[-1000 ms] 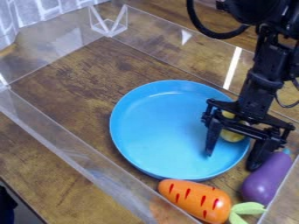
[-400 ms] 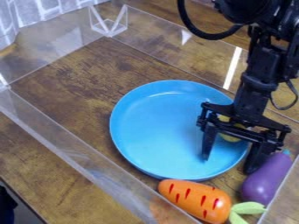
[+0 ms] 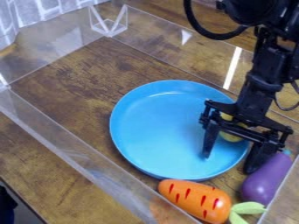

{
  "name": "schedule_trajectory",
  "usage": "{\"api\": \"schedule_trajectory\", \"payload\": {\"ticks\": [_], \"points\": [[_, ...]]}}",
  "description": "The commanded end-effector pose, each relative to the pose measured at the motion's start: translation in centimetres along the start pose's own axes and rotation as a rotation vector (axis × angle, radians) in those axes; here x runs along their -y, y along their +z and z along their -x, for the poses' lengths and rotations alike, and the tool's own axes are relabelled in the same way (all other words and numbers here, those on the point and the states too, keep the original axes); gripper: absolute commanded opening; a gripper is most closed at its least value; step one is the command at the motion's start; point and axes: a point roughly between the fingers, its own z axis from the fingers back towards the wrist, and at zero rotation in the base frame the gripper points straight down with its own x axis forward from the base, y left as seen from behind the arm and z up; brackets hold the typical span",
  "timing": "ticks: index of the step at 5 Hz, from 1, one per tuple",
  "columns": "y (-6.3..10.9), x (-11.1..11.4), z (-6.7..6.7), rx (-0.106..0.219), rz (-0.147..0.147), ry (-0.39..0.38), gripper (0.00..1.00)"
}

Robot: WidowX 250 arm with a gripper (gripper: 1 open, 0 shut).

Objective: Remove the carrot from the blue tray and put it on the table

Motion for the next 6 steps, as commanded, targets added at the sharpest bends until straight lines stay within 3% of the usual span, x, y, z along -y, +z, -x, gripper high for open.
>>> {"api": "schedule_trajectory", "payload": {"ticks": [1, 2, 3, 4, 5, 6], "points": [[0.72, 2.01, 0.61, 0.036, 0.007, -0.007, 1.0], [1.11, 2.96, 0.67, 0.051, 0.014, -0.003, 1.0], [0.77, 2.9, 0.37, 0.062, 0.021, -0.003, 0.0], [0.57, 2.74, 0.3, 0.066, 0.025, -0.003, 1.0], [0.74, 2.86, 0.08, 0.07, 0.027, 0.0, 0.0], [0.91, 2.96, -0.12, 0.072, 0.027, 0.001, 0.0]]}}
